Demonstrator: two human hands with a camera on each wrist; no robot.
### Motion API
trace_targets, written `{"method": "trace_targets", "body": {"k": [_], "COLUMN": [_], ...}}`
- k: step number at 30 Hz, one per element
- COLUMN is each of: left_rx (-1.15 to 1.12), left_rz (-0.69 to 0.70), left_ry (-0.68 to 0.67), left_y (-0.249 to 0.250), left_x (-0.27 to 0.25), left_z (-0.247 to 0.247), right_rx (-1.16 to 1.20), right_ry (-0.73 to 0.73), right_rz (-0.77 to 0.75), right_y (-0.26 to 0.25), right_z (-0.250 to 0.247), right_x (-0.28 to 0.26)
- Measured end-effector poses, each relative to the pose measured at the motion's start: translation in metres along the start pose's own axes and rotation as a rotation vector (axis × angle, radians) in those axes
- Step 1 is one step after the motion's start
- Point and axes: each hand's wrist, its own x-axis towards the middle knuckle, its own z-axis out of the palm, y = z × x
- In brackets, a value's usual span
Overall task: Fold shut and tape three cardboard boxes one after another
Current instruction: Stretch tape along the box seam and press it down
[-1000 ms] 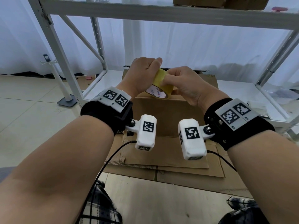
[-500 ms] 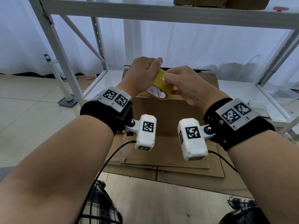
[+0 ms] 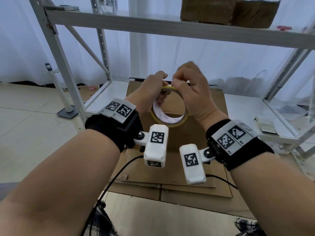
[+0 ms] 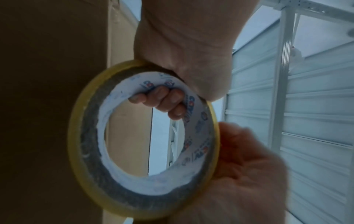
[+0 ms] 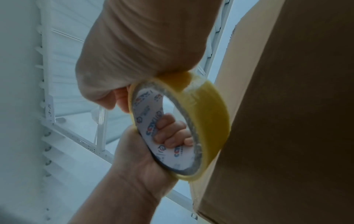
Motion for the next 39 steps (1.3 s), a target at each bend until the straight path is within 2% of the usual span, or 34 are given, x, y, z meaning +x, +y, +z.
{"method": "trace_targets", "body": {"k": [3,7,11,18,24,29,34,36,37,39], "left_rx": [-0.043,-0.056,-0.065,-0.065,-0.072,-0.085,-0.081,-0.111,-0.159,-0.196], "left_rz": [-0.058,-0.08,-0.105,-0.138,-0.151,-0.16,-0.14,-0.063,-0.012,0.11], "left_ry": [-0.034,-0.03,-0.046,-0.052,-0.043,-0.048,-0.05,-0.001,0.058,0.192], "left_y": [-0.004,-0.007,-0.005,-0.01,-0.01,-0.013,-0.013,-0.008,-0.005,0.001], "left_x": [-0.002,-0.001,0.0,0.003,0.005,0.004,0.004,0.005,0.006,0.007], "left_z": [0.002,0.004,0.004,0.005,0.002,0.002,0.002,0.002,0.001,-0.006], "right_rx": [0.116,0.206,0.243,0.23,0.248,0.298,0.25,0.271,0.286,0.356], "right_ry": [-0.021,0.023,0.028,0.027,0.058,0.038,0.059,0.113,0.124,-0.011], "right_rz": [-0.007,0.072,0.085,0.131,0.095,0.13,0.103,0.205,0.317,0.569], "right_y": [-0.004,-0.007,-0.008,-0.008,-0.008,-0.008,-0.008,-0.007,-0.003,0.008], "right_z": [-0.001,0.001,-0.003,0.001,0.004,0.004,0.006,0.003,-0.001,-0.014], "right_x": [-0.001,-0.006,-0.005,-0.007,-0.009,-0.009,-0.013,-0.006,0.0,0.007]}}
